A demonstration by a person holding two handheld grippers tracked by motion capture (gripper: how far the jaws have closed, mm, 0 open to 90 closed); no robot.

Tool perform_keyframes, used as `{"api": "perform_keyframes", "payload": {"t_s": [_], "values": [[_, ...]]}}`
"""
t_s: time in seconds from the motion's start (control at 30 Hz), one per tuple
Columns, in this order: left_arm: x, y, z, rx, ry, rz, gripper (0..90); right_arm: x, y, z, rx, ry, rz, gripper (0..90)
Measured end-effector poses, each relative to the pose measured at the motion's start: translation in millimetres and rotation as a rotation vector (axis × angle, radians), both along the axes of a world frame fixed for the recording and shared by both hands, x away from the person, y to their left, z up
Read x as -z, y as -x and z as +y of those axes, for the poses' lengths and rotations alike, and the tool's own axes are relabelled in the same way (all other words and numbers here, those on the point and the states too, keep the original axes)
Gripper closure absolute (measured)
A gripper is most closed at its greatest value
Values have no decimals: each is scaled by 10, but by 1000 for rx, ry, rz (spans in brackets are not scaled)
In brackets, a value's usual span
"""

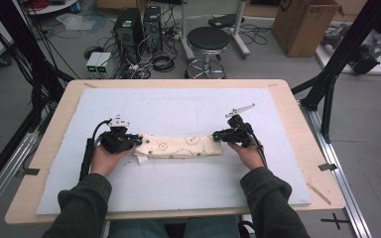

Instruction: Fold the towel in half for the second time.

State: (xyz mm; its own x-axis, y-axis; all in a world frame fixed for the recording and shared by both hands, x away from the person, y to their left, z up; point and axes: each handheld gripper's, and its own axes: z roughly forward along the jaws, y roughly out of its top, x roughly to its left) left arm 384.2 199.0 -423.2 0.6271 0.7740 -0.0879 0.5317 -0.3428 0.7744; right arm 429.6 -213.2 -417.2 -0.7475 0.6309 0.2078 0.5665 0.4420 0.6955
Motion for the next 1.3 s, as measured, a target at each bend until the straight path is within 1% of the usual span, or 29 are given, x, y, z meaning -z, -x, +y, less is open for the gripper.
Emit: {"api": "perform_keyframes", "payload": {"t_s": [0.03, 0.07, 0.13, 0.17, 0.23, 0.33, 0.37, 0.4, 0.43, 0.47, 0.5, 0.57, 0.63, 0.7, 0.73, 0.8, 0.83, 0.87, 0.9, 0.93, 0.97, 1.07, 1.1, 1.17, 1.23, 1.27, 1.3], "values": [[2, -27, 8, -1, -9, 8, 812, -9, -20, 6, 7, 0, 3, 806], [1, -47, 2, -15, -14, 3, 812, -17, -45, 13, 10, 3, -8, 806], [-22, -101, 5, -27, -9, -11, 812, -30, -94, 29, 24, 0, -20, 806], [-39, -129, 3, -34, -11, -20, 812, -36, -118, 39, 36, 5, -17, 806], [-61, -179, 2, -46, -1, -23, 811, -46, -175, 51, 48, 5, -27, 804], [-72, -244, -23, -49, -21, -21, 810, -65, -258, 65, 67, 6, -23, 800], [-70, -257, -22, -52, -22, -24, 809, -64, -271, 70, 69, 11, -45, 801], [-60, -266, -23, -59, -16, -19, 809, -52, -286, 70, 78, 9, -42, 800], [-46, -275, -24, -58, -22, -12, 808, -28, -302, 67, 83, 3, -30, 797], [-26, -282, -31, -59, -25, -4, 806, -5, -312, 71, 88, 13, -19, 794], [-14, -288, -32, -57, -34, 1, 804, 20, -325, 74, 90, 21, -19, 786], [-3, -296, -27, -59, -44, 3, 788, 52, -339, 87, 98, 24, -13, 733], [-4, -298, -12, -76, -32, 1, 716, 73, -349, 98, 89, 24, -10, 670], [-21, -294, 14, -74, -10, -6, 670, 71, -343, 93, 93, 25, -5, 646], [-45, -284, 29, -74, 0, -13, 647, 69, -345, 82, 92, 21, -8, 630], [-74, -270, 45, -86, 20, -28, 604, 39, -335, 49, 100, -7, -5, 603], [-97, -257, 58, -90, 25, -38, 599, 25, -331, 38, 103, -9, -14, 588], [-114, -248, 69, -87, 30, -43, 591, -3, -316, 23, 107, -22, -19, 580], [-127, -235, 68, -87, 43, -47, 589, -28, -301, 14, 107, -37, -25, 580], [-139, -221, 66, -79, 45, -52, 589, -54, -279, 13, 105, -45, -31, 580], [-149, -205, 53, -72, 46, -55, 589, -76, -262, 14, 94, -42, -48, 580], [-162, -157, 7, -30, 36, -63, 610, -128, -202, 30, 74, -52, -64, 580], [-155, -140, -18, -9, 30, -54, 622, -133, -191, 39, 70, -52, -64, 580], [-120, -111, -55, 23, 0, -43, 642, -119, -161, 79, 38, -41, -41, 575], [-52, -100, -77, 39, -28, -15, 643, -82, -143, 127, 16, -5, -22, 565], [-15, -102, -87, 42, -44, 4, 643, -58, -138, 154, 8, 14, -4, 558], [12, -108, -90, 52, -66, 21, 642, -32, -140, 177, 1, 36, 7, 555]]}}
